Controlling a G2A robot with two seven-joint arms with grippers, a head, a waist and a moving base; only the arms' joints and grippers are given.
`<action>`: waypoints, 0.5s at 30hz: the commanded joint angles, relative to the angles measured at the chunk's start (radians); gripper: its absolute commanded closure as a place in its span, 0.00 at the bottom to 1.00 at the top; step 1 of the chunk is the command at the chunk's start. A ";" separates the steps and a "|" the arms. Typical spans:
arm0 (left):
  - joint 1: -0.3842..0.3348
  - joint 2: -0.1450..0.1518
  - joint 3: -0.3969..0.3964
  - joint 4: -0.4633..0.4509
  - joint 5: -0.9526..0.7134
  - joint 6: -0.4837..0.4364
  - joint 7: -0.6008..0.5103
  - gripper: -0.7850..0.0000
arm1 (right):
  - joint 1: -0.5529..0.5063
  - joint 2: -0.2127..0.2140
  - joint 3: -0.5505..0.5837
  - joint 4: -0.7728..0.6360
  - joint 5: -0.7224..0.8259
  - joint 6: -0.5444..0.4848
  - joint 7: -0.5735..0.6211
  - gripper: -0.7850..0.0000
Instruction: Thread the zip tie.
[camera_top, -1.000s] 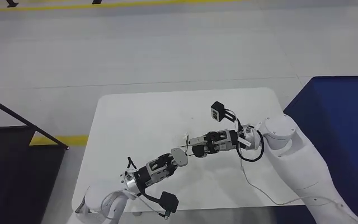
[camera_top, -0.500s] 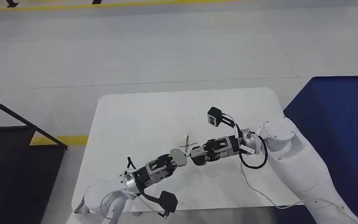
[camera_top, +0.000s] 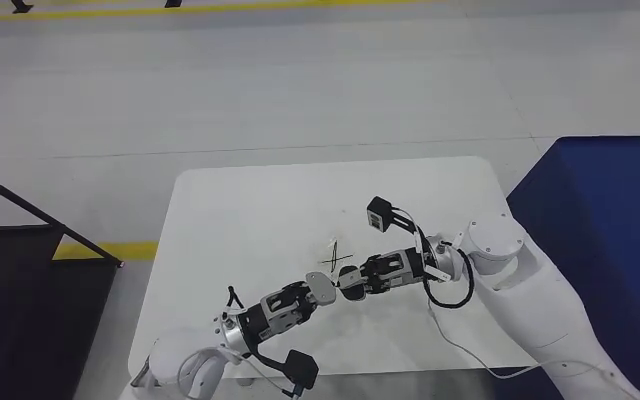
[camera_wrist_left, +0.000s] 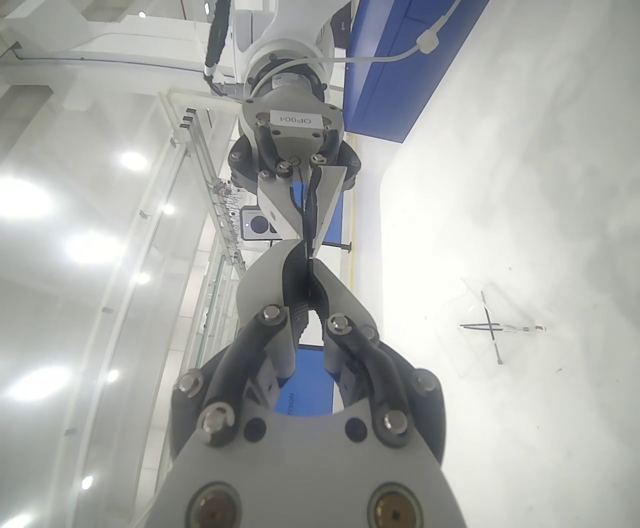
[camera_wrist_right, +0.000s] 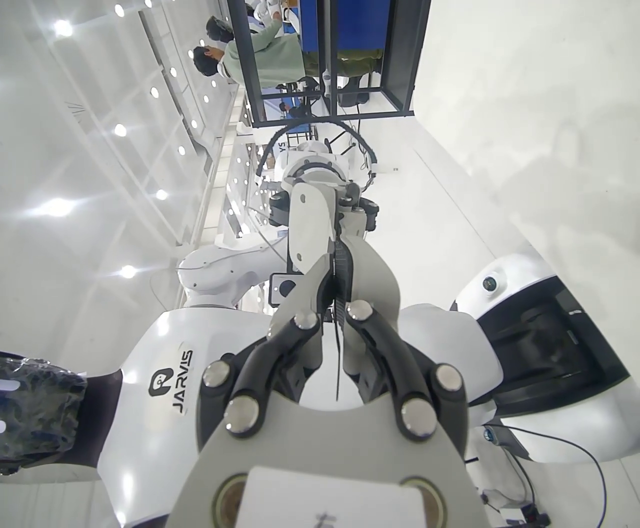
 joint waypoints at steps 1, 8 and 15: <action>0.002 0.002 -0.002 -0.003 -0.002 0.003 -0.002 1.00 | 0.000 0.001 0.001 0.000 0.000 -0.001 -0.003 1.00; 0.034 0.005 -0.032 -0.007 -0.074 0.067 -0.037 0.00 | 0.012 0.004 0.005 0.024 -0.010 0.015 -0.020 1.00; 0.051 0.005 -0.068 0.031 -0.236 0.071 -0.029 0.00 | 0.022 0.005 0.014 0.047 0.011 0.024 -0.015 1.00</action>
